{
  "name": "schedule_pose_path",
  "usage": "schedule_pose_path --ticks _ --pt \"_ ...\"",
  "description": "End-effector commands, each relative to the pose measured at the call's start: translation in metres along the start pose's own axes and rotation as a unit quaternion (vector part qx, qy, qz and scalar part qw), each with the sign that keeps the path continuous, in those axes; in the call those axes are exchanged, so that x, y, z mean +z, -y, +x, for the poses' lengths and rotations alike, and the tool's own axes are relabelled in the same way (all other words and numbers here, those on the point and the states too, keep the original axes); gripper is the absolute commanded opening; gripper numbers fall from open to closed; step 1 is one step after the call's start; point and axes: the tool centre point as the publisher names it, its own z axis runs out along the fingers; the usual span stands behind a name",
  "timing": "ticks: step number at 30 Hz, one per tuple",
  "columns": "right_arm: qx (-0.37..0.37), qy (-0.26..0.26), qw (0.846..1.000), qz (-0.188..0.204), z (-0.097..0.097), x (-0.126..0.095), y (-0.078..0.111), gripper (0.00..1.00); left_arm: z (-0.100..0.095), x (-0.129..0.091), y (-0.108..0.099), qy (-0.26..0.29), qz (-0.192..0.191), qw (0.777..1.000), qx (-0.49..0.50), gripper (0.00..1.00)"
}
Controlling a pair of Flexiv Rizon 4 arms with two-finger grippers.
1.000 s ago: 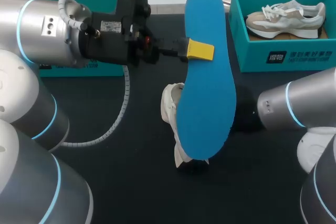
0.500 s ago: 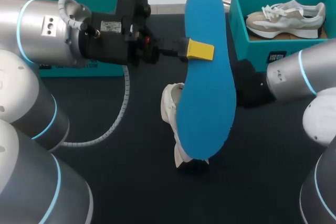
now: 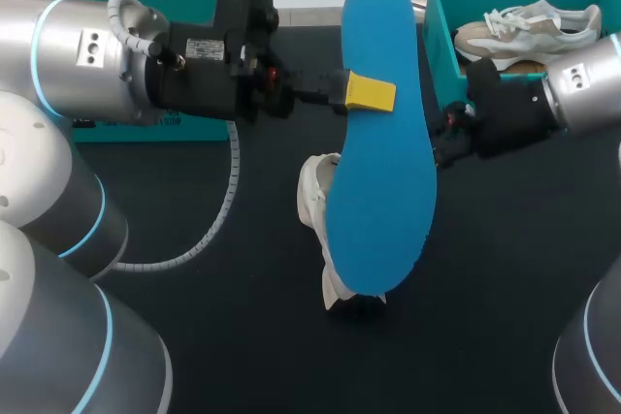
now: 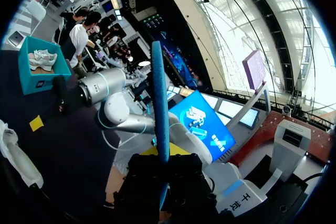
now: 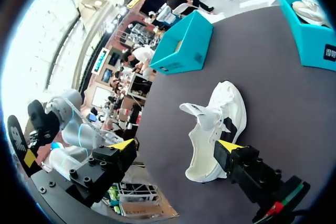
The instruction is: Take the shoe out of the shoebox, open the shoe tongue, remove and reinsert the insole, then place the shoe into the shoebox
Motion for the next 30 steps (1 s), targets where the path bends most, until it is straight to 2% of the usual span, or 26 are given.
schedule_pose_path --ticks 1,2,15,18,20,23,25,27,29,30 --pt "0.004 -0.036 0.999 0.004 0.005 -0.038 0.001 1.0 0.003 0.003 -0.004 0.001 0.004 1.0 0.0 0.0" --pt "0.011 -0.029 0.999 -0.006 0.007 -0.042 0.0 1.0 0.003 0.003 -0.004 0.001 0.004 1.0 0.0 0.0" --pt "0.011 -0.029 0.999 -0.006 0.007 -0.042 0.0 1.0 0.003 0.003 -0.004 0.001 0.004 1.0 0.0 0.0" --pt "0.047 -0.056 0.997 -0.035 0.014 -0.044 -0.003 1.0 0.003 0.003 -0.004 0.001 0.004 1.0 0.0 0.0" --pt "0.086 -0.092 0.99 -0.061 0.02 -0.049 -0.001 1.0 0.003 0.003 -0.004 0.001 0.004 1.0 0.0 0.0" --pt "0.085 -0.118 0.986 -0.078 0.031 -0.057 -0.001 1.0 0.003 0.003 -0.004 0.001 0.004 1.0 0.0 0.0" --pt "0.084 -0.129 0.985 -0.078 0.038 -0.06 -0.004 1.0 0.003 0.003 -0.004 0.001 0.004 1.0 0.0 0.0" --pt "0.092 -0.147 0.983 -0.061 0.041 -0.06 -0.005 1.0 0.003 0.003 -0.004 0.001 0.004 1.0 0.0 0.0" --pt "0.095 -0.165 0.978 -0.082 0.042 -0.06 -0.007 1.0 0.003 0.003 -0.004 0.001 0.004 1.0 0.0 0.0" --pt "0.1 -0.172 0.977 -0.079 0.042 -0.061 -0.007 1.0 0.003 0.003 -0.004 0.001 0.004 1.0 0.0 0.0"
